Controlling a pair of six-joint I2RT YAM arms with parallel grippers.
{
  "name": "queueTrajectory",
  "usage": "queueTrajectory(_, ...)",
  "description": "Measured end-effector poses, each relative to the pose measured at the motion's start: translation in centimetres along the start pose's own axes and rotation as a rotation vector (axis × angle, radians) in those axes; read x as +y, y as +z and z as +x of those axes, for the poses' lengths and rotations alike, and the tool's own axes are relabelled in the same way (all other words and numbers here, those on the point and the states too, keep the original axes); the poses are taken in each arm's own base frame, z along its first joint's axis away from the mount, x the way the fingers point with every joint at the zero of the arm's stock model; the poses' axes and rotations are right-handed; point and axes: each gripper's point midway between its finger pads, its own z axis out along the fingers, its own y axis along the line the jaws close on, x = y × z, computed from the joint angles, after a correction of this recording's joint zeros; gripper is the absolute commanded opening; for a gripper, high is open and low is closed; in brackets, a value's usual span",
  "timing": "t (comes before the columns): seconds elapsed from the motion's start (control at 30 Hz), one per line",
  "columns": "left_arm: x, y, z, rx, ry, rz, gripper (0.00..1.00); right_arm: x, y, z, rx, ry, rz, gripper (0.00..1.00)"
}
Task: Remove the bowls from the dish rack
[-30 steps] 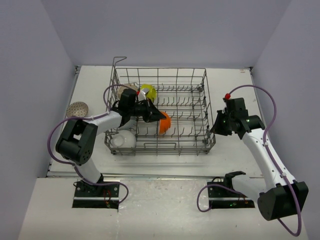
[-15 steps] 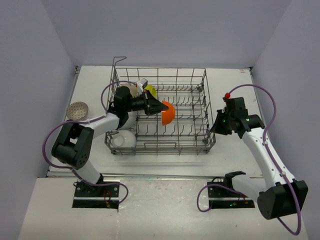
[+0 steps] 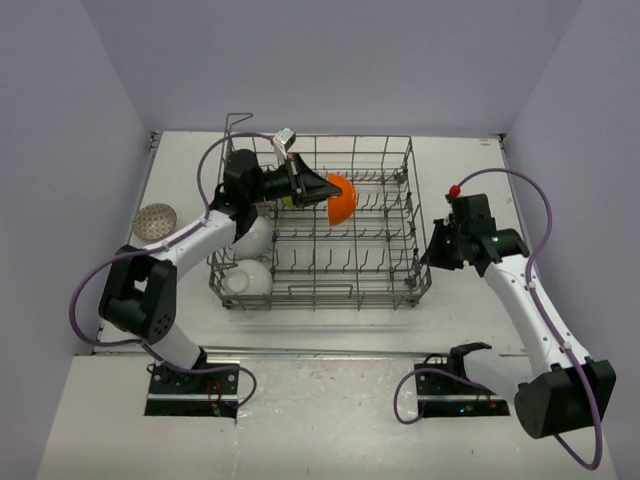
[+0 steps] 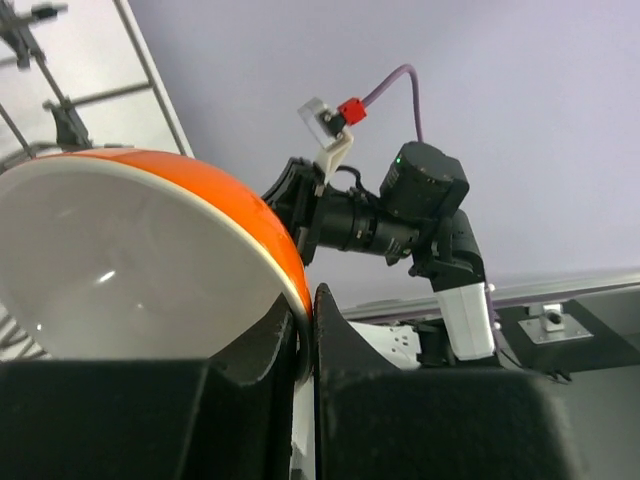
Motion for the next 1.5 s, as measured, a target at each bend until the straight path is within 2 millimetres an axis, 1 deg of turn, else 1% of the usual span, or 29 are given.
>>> queueTrajectory(0.17, -3.3, 0.2, -2.1, -0.042, 0.143, -0.076, 0.0, 0.0, 0.0, -0.1, 0.003, 0.0, 0.002, 0.0)
queueTrajectory(0.23, -4.7, -0.3, -3.1, -0.08, 0.212, -0.132, 0.0, 0.0, 0.1, -0.1, 0.004, 0.0, 0.002, 0.0)
queueTrajectory(0.3, -5.7, -1.4, -4.2, -0.129, 0.285, -0.197, 0.0, 0.0, 0.1, -0.1, 0.004, -0.001, 0.002, 0.0)
queueTrajectory(0.4, -6.2, -4.5, -5.9, -0.22, 0.368, -0.327, 0.0, 0.1, 0.1, -0.1, 0.005, -0.002, 0.001, 0.0)
queueTrajectory(0.47, -6.1, -7.4, -7.2, -0.297, 0.417, -0.443, 0.0, 0.1, 0.1, -0.1, 0.005, -0.003, 0.001, 0.0)
queueTrajectory(0.57, -5.7, -11.4, -8.3, -0.385, 0.479, -0.605, 0.0, 0.1, 0.1, -0.1, 0.008, -0.003, 0.002, 0.0)
queueTrajectory(0.67, -5.8, -14.8, -8.1, -0.439, 0.531, -0.739, 0.0, 0.1, 0.2, -0.3, 0.013, -0.009, 0.003, 0.0)
queueTrajectory(0.8, -7.3, -19.2, -7.4, -0.544, 0.608, -0.889, 0.0, 0.1, 0.3, -0.4, 0.023, -0.016, 0.007, 0.0)
queueTrajectory(0.87, -8.9, -21.1, -6.9, -0.604, 0.646, -0.922, 0.0, 0.1, 0.3, -0.4, 0.029, -0.017, 0.009, 0.0)
queueTrajectory(0.93, -9.8, -23.1, -6.8, -0.669, 0.661, -0.985, 0.0, 0.1, 0.3, -0.4, 0.037, -0.019, 0.012, 0.0)
queueTrajectory(1.0, -9.8, -25.0, -6.8, -0.716, 0.648, -1.066, 0.0, 0.1, 0.3, -0.4, 0.042, -0.022, 0.014, 0.0)
queueTrajectory(1.07, -8.6, -27.0, -6.7, -0.747, 0.606, -1.181, 0.0, 0.1, 0.3, -0.4, 0.044, -0.023, 0.015, 0.0)
queueTrajectory(1.13, -6.5, -28.8, -6.6, -0.75, 0.543, -1.307, 0.0, 0.1, 0.2, -0.4, 0.044, -0.025, 0.015, 0.0)
queueTrajectory(1.2, -3.5, -30.7, -6.5, -0.742, 0.461, -1.433, 0.0, 0.1, 0.2, -0.4, 0.045, -0.024, 0.014, 0.0)
queueTrajectory(1.23, -1.4, -31.6, -6.3, -0.717, 0.412, -1.501, 0.0, 0.1, 0.2, -0.4, 0.045, -0.025, 0.014, 0.0)
queueTrajectory(1.37, 5.6, -34.3, -5.1, -0.593, 0.243, -1.705, 0.0, 0.1, 0.2, -0.4, 0.045, -0.027, 0.014, 0.0)
queueTrajectory(1.43, 7.8, -35.3, -4.7, -0.553, 0.184, -1.762, 0.0, 0.1, 0.2, -0.4, 0.045, -0.029, 0.014, 0.0)
queueTrajectory(1.5, 9.2, -36.3, -4.3, -0.535, 0.136, -1.797, 0.0, 0.1, 0.2, -0.4, 0.045, -0.03, 0.014, 0.0)
